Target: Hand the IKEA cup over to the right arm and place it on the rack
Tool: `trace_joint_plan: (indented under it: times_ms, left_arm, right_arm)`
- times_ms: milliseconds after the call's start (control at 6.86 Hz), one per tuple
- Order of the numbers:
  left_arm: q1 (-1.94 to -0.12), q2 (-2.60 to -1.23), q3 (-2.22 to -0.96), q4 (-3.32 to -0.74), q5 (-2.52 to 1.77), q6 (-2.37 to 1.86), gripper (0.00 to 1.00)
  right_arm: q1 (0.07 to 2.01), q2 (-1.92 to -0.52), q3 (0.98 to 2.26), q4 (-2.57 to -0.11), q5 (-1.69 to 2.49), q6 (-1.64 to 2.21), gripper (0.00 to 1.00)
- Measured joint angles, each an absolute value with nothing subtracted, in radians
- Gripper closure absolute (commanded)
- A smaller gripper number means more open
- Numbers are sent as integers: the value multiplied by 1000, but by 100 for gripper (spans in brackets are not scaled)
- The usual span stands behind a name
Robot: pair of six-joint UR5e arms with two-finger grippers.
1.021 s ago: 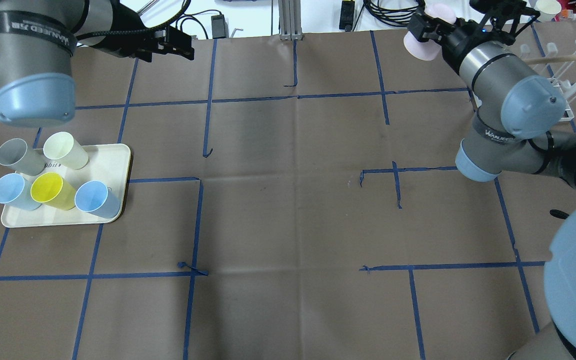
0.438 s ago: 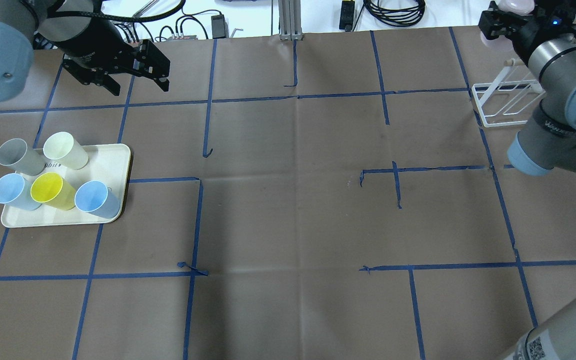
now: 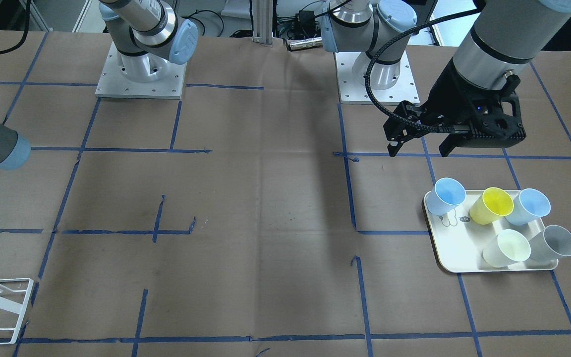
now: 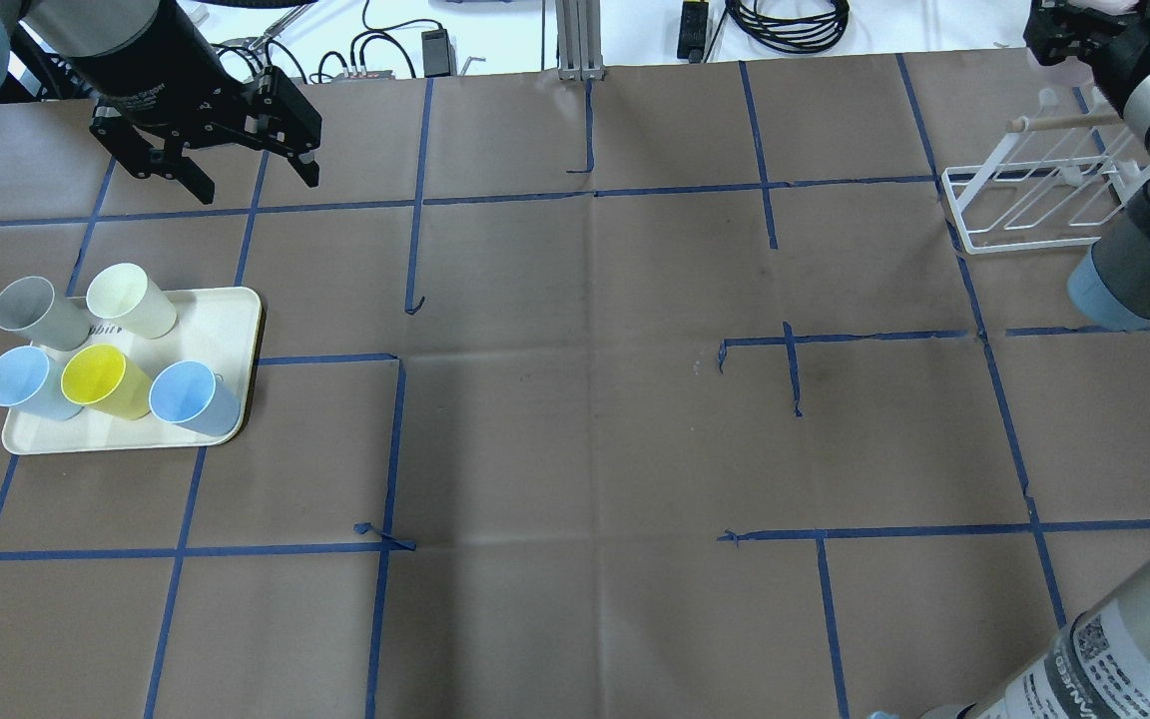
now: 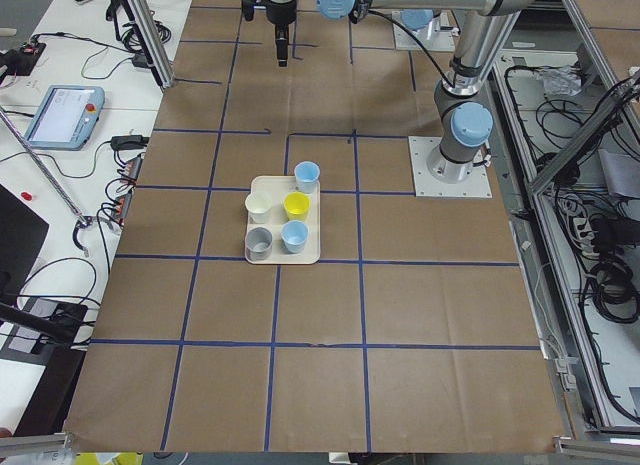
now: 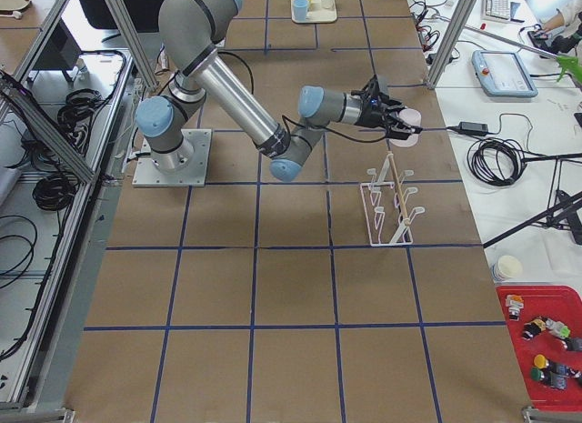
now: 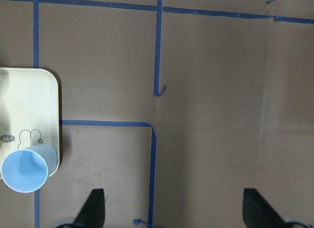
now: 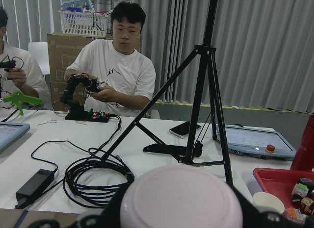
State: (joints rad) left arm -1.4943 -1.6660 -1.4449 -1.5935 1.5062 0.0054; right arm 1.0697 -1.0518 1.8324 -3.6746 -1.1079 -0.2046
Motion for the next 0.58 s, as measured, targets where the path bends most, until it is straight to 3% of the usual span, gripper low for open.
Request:
trace_joint_plan:
  times_ms: [583]
  left_arm:
    - [-1495,-1671,-1460,-1608,1547,3,1]
  right_arm:
    - [1057,-957,1744,-3674,-1082,-215,76]
